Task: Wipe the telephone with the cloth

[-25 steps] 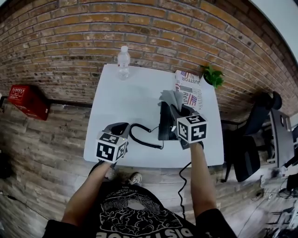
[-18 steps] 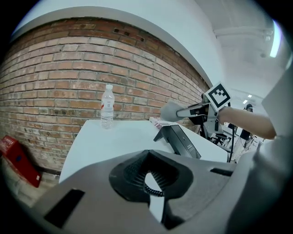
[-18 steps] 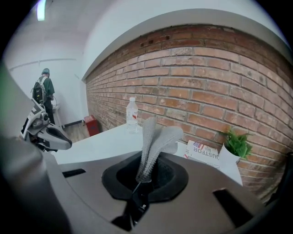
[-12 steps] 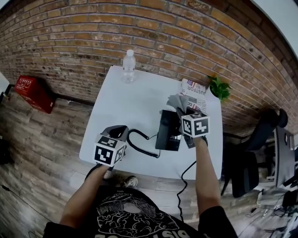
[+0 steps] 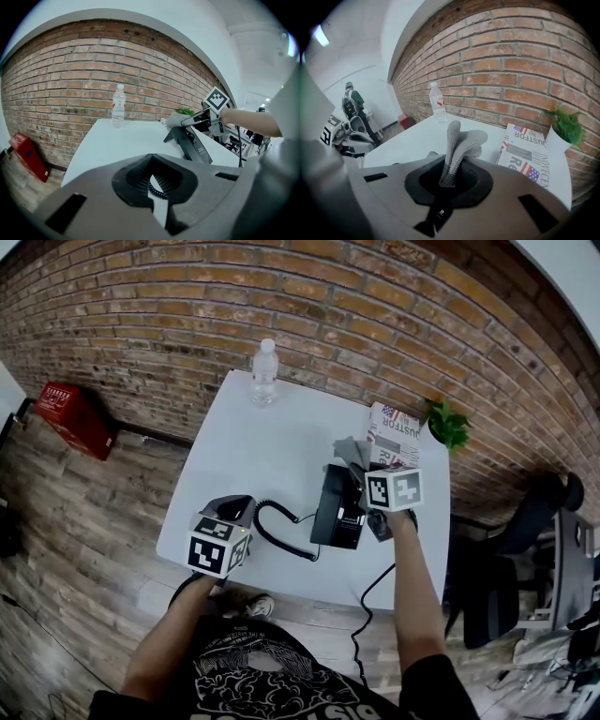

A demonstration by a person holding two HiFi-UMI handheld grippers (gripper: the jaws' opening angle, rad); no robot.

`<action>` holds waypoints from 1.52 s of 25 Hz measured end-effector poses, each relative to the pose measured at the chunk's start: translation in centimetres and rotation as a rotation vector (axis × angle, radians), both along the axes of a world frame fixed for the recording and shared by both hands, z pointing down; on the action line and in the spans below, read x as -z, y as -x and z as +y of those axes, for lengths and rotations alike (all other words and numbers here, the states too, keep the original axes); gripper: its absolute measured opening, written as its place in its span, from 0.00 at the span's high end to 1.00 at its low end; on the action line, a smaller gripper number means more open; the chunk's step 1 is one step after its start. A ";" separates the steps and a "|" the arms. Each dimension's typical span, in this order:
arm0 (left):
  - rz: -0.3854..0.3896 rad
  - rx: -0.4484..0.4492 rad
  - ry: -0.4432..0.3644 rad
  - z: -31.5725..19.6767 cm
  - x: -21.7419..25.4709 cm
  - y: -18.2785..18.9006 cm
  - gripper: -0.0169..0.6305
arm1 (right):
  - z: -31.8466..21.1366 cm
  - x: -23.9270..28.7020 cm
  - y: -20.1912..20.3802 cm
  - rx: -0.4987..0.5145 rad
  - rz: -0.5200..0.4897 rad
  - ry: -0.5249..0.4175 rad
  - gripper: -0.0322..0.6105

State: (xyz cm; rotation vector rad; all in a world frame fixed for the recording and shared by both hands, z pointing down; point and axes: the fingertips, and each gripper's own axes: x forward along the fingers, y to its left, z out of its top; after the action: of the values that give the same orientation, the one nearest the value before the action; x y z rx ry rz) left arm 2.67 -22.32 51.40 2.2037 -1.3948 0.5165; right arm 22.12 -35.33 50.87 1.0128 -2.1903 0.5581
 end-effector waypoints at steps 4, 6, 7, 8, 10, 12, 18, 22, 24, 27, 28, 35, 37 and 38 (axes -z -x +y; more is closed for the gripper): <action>0.000 0.019 0.004 0.3 -0.3 0.4 0.96 | -0.2 -0.2 0.4 0.024 0.010 0.021 0.93; -0.003 0.026 0.002 0.5 -0.3 0.5 0.96 | -0.2 -0.3 0.6 0.036 0.005 0.040 0.93; -0.004 0.030 0.000 0.6 -0.3 0.6 0.96 | -0.2 -0.3 0.7 0.043 0.005 0.049 0.93; -0.004 0.036 -0.001 0.7 -0.2 0.8 0.96 | -0.2 -0.4 0.8 0.050 0.004 0.057 0.93; -0.002 0.048 -0.001 0.8 -0.2 1.1 0.96 | -0.4 -0.4 1.2 0.062 -0.006 0.069 0.93; 0.001 0.056 -0.002 1.0 -0.1 1.3 0.96 | -0.4 -0.5 1.5 0.067 -0.017 0.079 0.93; 0.002 0.061 -0.004 1.3 -0.1 1.3 0.96 | -0.6 -0.6 2.5 0.082 -0.031 0.092 0.93; -0.010 0.064 -0.002 1.7 -0.1 1.6 0.96 | -0.6 -0.6 3.1 0.100 -0.029 0.097 0.93; -0.012 0.073 0.000 1.8 -0.1 2.0 0.96 | -0.6 -0.6 3.6 0.110 -0.030 0.099 0.93; -0.014 0.085 0.002 2.0 -0.2 2.5 0.96 | -0.6 -0.7 4.2 0.120 -0.031 0.102 0.93; -0.015 0.089 0.002 2.1 -0.2 2.6 0.96 | -0.6 -0.7 4.5 0.123 -0.031 0.103 0.93; -0.019 0.112 0.001 2.8 -0.1 3.7 0.96 | -0.4 -0.6 6.9 0.152 -0.051 0.100 0.93; -0.022 0.118 0.000 2.9 0.0 4.1 0.96 | -0.4 -0.4 7.5 0.158 -0.047 0.086 0.93; -0.023 0.121 -0.001 3.0 0.1 4.3 0.96 | -0.5 -0.3 7.8 0.160 -0.045 0.077 0.93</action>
State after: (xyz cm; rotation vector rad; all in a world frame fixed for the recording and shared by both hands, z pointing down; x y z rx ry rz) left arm -1.66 -19.33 51.34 2.1038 -1.5299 0.4999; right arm 14.34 -35.81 51.22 0.7840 -2.2464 0.5910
